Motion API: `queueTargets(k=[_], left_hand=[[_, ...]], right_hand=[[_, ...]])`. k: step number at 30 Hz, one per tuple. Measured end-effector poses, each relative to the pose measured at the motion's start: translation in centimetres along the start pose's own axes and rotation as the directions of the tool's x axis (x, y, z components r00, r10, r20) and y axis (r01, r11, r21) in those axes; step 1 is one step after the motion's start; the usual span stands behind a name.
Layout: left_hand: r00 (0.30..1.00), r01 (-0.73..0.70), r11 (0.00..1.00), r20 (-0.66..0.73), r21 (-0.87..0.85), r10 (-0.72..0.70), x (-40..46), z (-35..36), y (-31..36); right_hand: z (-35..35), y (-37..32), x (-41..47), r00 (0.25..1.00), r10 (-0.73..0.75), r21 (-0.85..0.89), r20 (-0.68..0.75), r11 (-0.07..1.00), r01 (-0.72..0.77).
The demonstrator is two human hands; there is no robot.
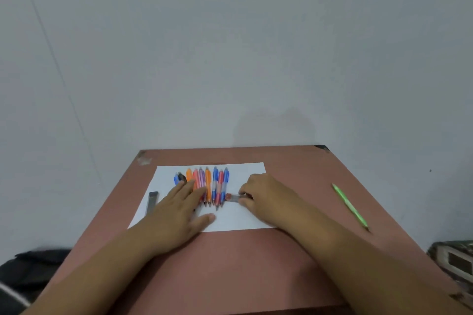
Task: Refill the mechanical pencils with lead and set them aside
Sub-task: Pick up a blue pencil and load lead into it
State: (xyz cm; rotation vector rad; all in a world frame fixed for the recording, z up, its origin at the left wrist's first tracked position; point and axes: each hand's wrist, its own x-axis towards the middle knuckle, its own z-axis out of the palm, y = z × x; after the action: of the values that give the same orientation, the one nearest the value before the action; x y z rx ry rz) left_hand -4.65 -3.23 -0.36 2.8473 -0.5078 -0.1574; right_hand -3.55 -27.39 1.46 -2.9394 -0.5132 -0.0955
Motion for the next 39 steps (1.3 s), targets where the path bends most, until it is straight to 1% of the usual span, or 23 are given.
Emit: queueTargets(k=[3, 8, 10, 13, 16, 20, 22, 24, 27, 29, 33, 34, 36, 39], left_hand=[[0.999, -0.003, 1.000, 0.046, 0.000, 0.003, -0.2, 0.0, -0.3], [0.998, -0.018, 0.999, 0.058, 0.035, 0.016, -0.8, -0.7, 0.2], [0.998, -0.022, 0.999, 0.051, 0.045, 0.020, -0.6, -1.0, 0.3], [0.999, -0.033, 0.996, 0.020, 0.088, 0.032, 0.2, -1.5, 0.3], [0.999, -0.029, 0.991, -0.030, 0.129, 0.033, 1.1, -1.9, 0.3], [0.998, -0.024, 0.996, -0.054, 0.084, 0.029, 1.9, -2.1, 0.6], [0.997, -0.029, 0.996, -0.063, 0.082, 0.034, 2.0, -2.1, 0.7], [0.996, -0.028, 0.997, -0.079, 0.077, 0.034, 2.1, -2.0, 0.9], [0.994, -0.023, 0.999, -0.108, 0.043, 0.027, 2.3, -2.1, 1.0], [0.991, -0.021, 1.000, -0.130, 0.007, 0.022, 2.4, -2.1, 1.0], [0.988, -0.014, 0.997, -0.156, -0.073, 0.002, 2.6, -2.4, 1.1], [0.986, -0.015, 0.996, -0.165, -0.088, 0.000, 2.7, -2.4, 1.2], [0.982, -0.025, 0.991, -0.187, -0.133, 0.000, 2.7, -2.4, 1.5], [0.970, -0.058, 0.974, -0.244, -0.217, 0.004, 2.8, -2.5, 2.1]], right_hand=[[0.1, 0.8, -0.4, 1.000, 0.009, 0.017, -0.021, 1.000, -0.009], [-1.1, 3.1, -0.6, 0.992, 0.125, 0.020, -0.001, 0.992, -0.125], [-1.5, 3.5, 0.0, 0.990, 0.140, 0.053, -0.010, 0.989, -0.139], [-1.9, 2.9, 1.6, 0.997, 0.074, 0.052, -0.037, 0.996, -0.072], [-1.7, 1.6, 3.9, 1.000, 0.005, 0.019, -0.025, 1.000, -0.004], [-1.0, 0.4, 6.5, 0.999, 0.049, 0.048, 0.015, 0.998, -0.049], [-0.8, 0.2, 7.4, 0.996, 0.052, 0.063, 0.070, 0.996, -0.056], [-0.6, 0.4, 8.0, 0.995, 0.019, 0.076, 0.100, 0.997, -0.026], [-0.5, 1.1, 8.7, 0.997, -0.048, 0.107, 0.054, 0.993, 0.042], [-0.4, 1.9, 9.1, 0.995, -0.079, 0.108, 0.056, 0.991, 0.073], [-0.9, 3.2, 9.9, 0.981, -0.138, 0.000, 0.134, 0.990, 0.139], [-1.0, 3.5, 10.0, 0.978, -0.137, -0.028, 0.159, 0.989, 0.143], [-1.1, 4.4, 10.2, 0.973, -0.143, -0.029, 0.179, 0.988, 0.151], [-2.2, 5.1, 9.9, 0.977, -0.155, 0.020, 0.144, 0.988, 0.154]])
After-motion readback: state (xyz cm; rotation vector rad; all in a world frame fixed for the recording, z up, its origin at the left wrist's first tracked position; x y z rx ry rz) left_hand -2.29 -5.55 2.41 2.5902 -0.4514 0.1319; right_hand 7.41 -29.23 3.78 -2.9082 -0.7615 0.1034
